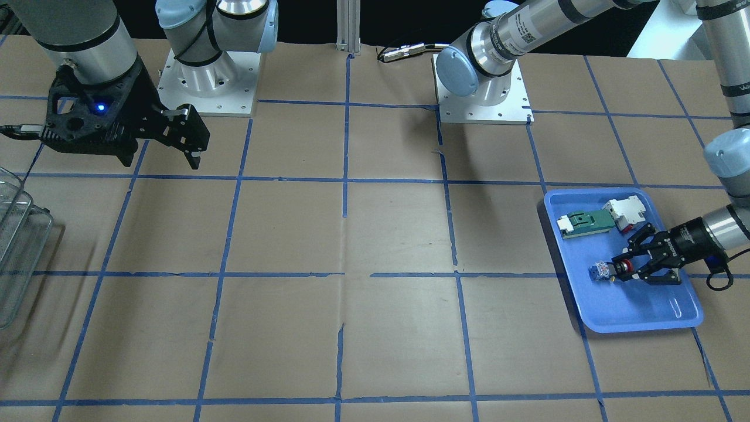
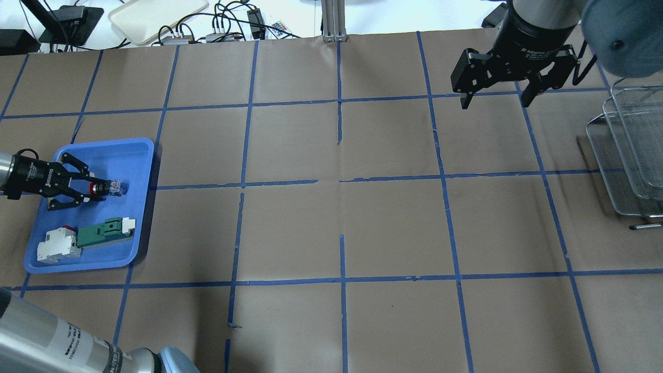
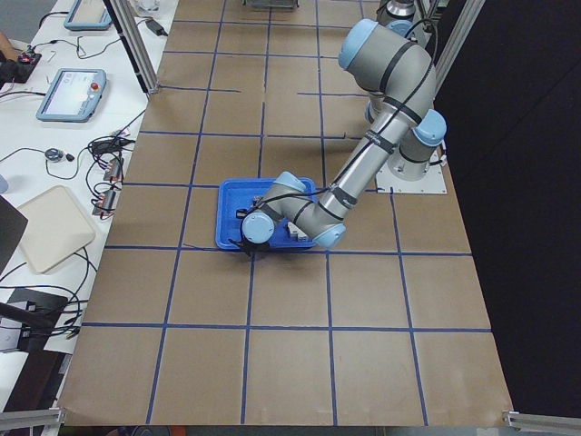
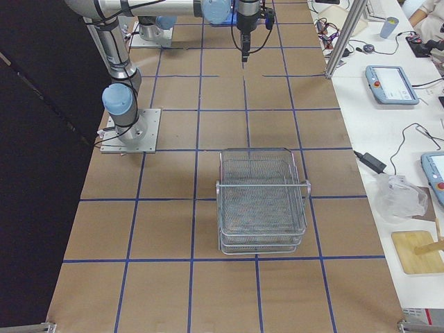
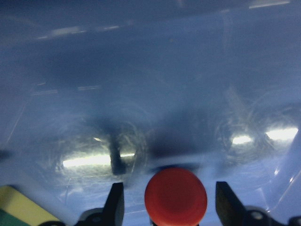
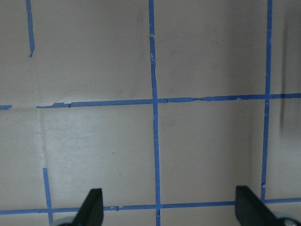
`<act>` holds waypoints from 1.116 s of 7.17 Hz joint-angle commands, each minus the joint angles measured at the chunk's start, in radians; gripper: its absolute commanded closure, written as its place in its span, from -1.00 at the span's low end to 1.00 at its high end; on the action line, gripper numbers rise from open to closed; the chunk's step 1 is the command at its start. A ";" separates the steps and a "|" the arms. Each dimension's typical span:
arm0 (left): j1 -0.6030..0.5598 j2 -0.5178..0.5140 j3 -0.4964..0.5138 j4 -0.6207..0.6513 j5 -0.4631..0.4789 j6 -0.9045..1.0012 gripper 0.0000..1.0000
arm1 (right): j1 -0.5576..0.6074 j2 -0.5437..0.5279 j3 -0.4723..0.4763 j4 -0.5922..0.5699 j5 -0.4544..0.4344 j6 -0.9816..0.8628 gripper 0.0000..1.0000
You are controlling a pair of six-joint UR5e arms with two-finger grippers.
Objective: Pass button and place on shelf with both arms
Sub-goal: 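Close the left gripper on the red push button's body, then lift the red push button out of the tray with the left gripper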
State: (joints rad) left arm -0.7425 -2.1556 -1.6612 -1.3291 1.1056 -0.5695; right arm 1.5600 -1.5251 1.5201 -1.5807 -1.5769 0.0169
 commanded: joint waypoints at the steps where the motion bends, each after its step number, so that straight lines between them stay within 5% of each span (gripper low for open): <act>1: -0.003 0.019 0.009 -0.047 0.055 -0.009 1.00 | 0.000 -0.001 0.000 -0.001 0.000 0.002 -1.00; 5: -0.202 0.138 0.196 -0.325 0.044 -0.013 1.00 | -0.005 -0.009 -0.001 0.002 0.021 -0.056 -1.00; 8: -0.384 0.233 0.179 -0.354 -0.068 -0.146 1.00 | -0.008 -0.023 -0.009 0.001 0.069 -0.286 -1.00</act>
State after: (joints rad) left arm -1.0428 -1.9583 -1.4739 -1.6743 1.0999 -0.6486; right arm 1.5536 -1.5385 1.5126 -1.5790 -1.5426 -0.1800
